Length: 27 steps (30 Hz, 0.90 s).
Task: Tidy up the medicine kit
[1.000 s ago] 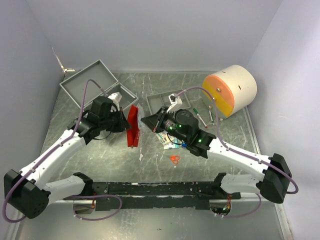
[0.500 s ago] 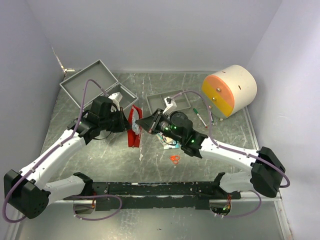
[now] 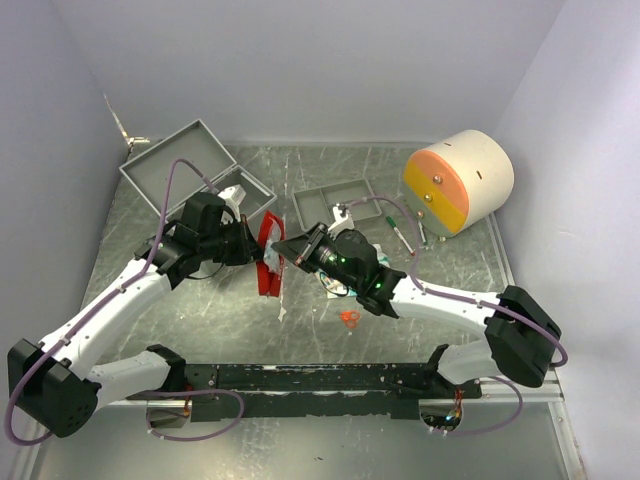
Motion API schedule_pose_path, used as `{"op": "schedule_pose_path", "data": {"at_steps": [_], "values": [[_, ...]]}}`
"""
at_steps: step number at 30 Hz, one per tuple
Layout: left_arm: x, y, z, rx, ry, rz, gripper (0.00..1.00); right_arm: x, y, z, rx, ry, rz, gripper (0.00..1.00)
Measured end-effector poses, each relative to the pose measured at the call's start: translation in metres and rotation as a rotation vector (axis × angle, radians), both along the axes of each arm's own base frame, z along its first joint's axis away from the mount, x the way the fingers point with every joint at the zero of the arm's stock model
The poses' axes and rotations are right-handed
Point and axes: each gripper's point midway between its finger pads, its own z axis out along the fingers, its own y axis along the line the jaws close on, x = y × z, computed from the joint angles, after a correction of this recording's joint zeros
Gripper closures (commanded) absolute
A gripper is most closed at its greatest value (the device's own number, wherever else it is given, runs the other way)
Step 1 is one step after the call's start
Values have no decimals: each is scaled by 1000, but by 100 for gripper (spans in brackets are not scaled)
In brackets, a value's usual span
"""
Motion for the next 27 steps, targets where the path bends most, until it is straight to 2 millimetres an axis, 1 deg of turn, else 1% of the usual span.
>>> {"op": "schedule_pose_path", "data": {"at_steps": [7,14,19,22,25,27], "values": [[-1,-1,-1,-4,7,-9,93,5,-2,2,71,80,-51,99],[-2,-2,-1,-8,10,-15,93,5,-4,-6,92,129,-68,94],[-2,-2,-1,-8,10,-16,93,7,-2,-20,51,136,-69,86],[-2,-2,-1,-8,10,-16,93,8,-5,-25,16,119,-80,78],[-2,-2,-1,-6,9,-17,93,10,-10,-36,-53,106,-93,71],[-1,-2,-3,3,9,-22,93,10,-12,-43,-103,98,-95,68]]}}
